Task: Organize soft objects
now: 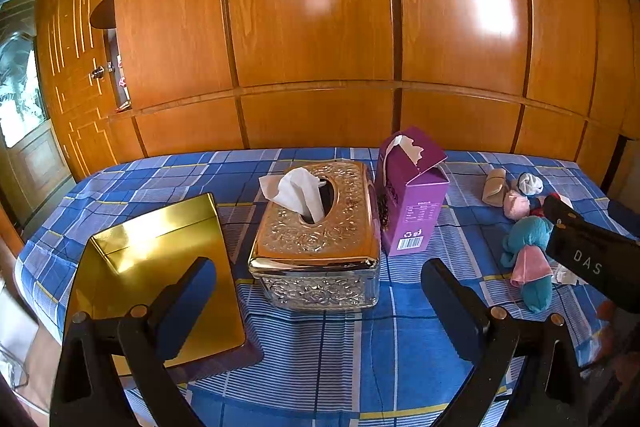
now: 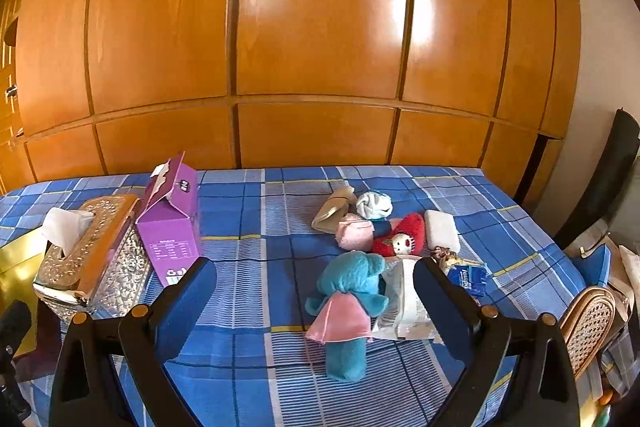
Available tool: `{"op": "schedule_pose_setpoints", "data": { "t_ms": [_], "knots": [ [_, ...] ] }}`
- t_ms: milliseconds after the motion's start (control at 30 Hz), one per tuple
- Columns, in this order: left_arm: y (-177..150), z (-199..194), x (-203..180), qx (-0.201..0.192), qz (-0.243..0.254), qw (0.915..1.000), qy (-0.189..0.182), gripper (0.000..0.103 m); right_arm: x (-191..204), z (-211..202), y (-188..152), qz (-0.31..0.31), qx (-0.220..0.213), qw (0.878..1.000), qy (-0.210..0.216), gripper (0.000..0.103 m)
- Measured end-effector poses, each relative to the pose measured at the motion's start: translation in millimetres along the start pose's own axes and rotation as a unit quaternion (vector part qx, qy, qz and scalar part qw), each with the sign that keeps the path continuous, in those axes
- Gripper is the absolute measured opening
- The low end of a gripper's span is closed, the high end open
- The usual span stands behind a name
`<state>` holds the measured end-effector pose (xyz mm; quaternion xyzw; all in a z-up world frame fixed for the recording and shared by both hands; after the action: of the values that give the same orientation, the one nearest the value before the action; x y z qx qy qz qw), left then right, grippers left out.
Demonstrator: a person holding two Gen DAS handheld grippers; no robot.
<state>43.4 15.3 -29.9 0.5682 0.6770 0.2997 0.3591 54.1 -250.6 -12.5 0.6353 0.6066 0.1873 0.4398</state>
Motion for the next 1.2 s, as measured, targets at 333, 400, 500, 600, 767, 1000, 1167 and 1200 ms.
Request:
{"op": "schedule_pose_setpoints", "data": {
  "t_ms": [333,400,500,600,767,1000,1167,1200],
  "knots": [
    [-2.7,-0.3,-7.8,0.003,0.009,0.9999,-0.005,0.103,-13.7,4.9,-3.8,0.012,0.005,1.000,-0.008,0.100],
    [-3.5,-0.1,-9.4,0.004,0.011,0.9999,-0.007,0.103,-15.8,5.9,-4.4,0.014,0.006,1.000,-0.009,0.100],
    [-4.2,0.2,-11.9,0.006,0.014,0.9998,-0.010,0.103,-20.5,7.5,-5.3,0.020,0.009,1.000,-0.010,0.100],
    [-5.6,0.8,-17.2,0.010,0.021,0.9995,-0.020,0.103,-28.4,9.1,-5.7,0.028,0.012,0.999,-0.010,0.100],
    [-6.4,-0.3,-35.8,0.033,0.036,0.9950,-0.086,0.103,-57.7,15.8,-11.1,0.058,0.027,0.998,-0.012,0.100],
    [-13.2,8.5,-77.1,0.088,0.086,0.9804,-0.154,0.103,-126.5,24.1,-34.4,0.121,0.061,0.990,-0.037,0.100],
    [-18.9,14.6,-119.4,0.111,0.135,0.9634,-0.203,0.103,-174.6,25.6,-54.9,0.166,0.079,0.981,-0.064,0.100],
    [-20.9,16.0,-129.4,0.113,0.146,0.9602,-0.210,0.103,-181.3,26.5,-59.0,0.173,0.083,0.979,-0.065,0.100]
  ]
}}
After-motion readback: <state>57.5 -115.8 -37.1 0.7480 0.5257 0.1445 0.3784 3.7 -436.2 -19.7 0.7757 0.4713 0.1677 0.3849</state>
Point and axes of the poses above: each gripper's, at about its wrist camera, not at the fingertips, and z roughly the way its jaws point, x to its left, y to its top, the point moved 7 cm from there along z, roughly the way its jaws point, and after that the axes turned 14 degrees about -z, right-handed, at the moved point
